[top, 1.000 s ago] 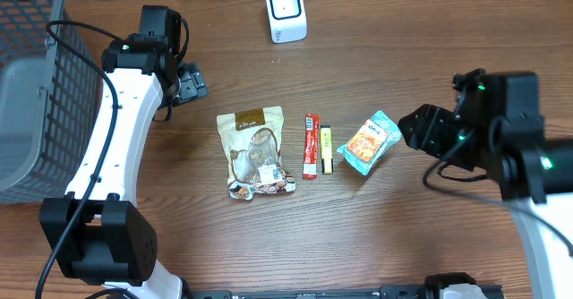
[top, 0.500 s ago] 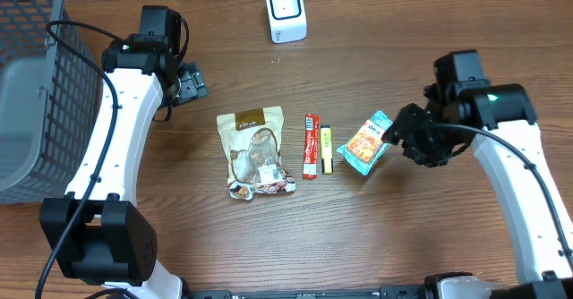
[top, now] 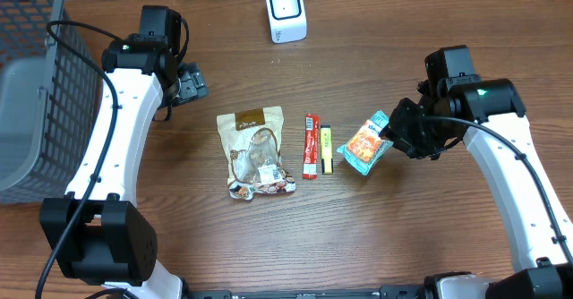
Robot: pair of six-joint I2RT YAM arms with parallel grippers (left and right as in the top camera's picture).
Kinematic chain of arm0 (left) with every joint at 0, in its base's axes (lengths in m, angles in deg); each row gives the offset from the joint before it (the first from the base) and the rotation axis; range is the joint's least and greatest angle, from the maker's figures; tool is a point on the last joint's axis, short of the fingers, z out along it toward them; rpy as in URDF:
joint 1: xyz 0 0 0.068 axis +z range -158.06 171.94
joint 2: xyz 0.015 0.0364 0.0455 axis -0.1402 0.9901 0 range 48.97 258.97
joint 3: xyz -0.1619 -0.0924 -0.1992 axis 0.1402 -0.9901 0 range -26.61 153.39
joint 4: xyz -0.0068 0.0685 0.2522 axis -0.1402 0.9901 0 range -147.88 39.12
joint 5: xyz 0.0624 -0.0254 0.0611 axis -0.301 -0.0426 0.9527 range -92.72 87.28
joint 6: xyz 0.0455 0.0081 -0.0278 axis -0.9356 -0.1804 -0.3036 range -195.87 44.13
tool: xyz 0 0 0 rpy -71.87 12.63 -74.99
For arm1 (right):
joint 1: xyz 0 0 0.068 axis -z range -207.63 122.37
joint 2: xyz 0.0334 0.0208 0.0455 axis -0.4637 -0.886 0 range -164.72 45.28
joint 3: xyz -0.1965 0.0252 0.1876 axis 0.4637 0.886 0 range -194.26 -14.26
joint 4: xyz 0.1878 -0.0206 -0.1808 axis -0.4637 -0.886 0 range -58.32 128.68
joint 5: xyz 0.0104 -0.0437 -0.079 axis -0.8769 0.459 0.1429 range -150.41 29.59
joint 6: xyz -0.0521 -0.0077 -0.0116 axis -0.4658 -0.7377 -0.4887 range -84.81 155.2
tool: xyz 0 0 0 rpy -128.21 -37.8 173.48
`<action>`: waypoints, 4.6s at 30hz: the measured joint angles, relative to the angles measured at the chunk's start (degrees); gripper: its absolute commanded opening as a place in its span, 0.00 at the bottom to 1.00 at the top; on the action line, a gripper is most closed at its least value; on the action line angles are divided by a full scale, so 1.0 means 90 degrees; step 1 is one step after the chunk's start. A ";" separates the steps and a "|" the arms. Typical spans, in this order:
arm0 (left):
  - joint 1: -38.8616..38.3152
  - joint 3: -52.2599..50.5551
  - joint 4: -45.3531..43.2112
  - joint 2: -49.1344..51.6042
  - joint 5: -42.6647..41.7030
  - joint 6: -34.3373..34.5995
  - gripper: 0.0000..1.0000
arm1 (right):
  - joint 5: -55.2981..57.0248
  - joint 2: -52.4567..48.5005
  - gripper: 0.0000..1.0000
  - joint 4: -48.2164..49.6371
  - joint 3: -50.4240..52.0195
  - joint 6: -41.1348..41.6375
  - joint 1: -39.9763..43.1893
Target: Scan the item barcode
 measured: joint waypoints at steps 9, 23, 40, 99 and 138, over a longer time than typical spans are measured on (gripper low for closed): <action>0.0000 0.0000 -0.0002 0.0000 0.0000 0.0000 1.00 | -0.0005 0.0000 0.34 0.0597 0.0576 -0.0002 0.0000; 0.0000 0.0000 -0.0002 0.0000 0.0000 0.0000 1.00 | 0.0015 -0.0010 0.34 0.1644 0.1180 0.0002 -0.0238; 0.0000 0.0000 0.0000 0.0000 0.0000 0.0000 1.00 | 0.0707 -0.0012 0.22 0.1848 0.1447 0.0301 -0.0750; 0.0000 0.0000 0.0000 0.0000 0.0000 0.0000 0.99 | 0.7883 -0.3070 0.04 0.5877 -0.0007 -0.6900 -0.4461; 0.0000 0.0000 0.0000 0.0000 0.0000 0.0000 1.00 | 0.7604 -0.3699 0.04 0.5792 -0.0007 -0.7507 -0.3993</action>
